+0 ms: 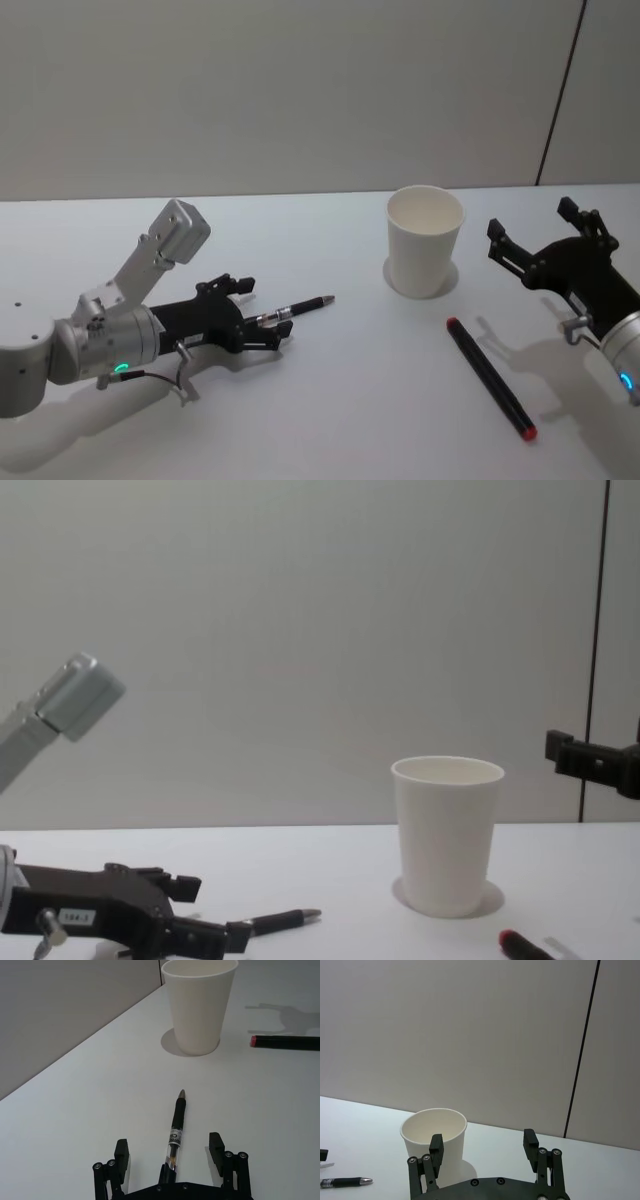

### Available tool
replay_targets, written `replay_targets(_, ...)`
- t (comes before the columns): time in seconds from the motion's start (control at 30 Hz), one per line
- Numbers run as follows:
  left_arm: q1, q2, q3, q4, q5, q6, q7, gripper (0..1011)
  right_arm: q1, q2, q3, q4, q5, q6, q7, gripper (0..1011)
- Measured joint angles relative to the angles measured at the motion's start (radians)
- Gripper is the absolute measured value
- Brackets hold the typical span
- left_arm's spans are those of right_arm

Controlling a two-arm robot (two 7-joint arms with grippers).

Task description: Place the pen into the pen holder.

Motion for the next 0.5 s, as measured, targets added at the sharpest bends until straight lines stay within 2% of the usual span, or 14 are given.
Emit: replay_targets(0.5,-0.011,-0.009,0.014,0.026,0.040,-0.019,0.017,1001,0.000,0.000,0.000,0.000,0.000,0.000,0.000,1002)
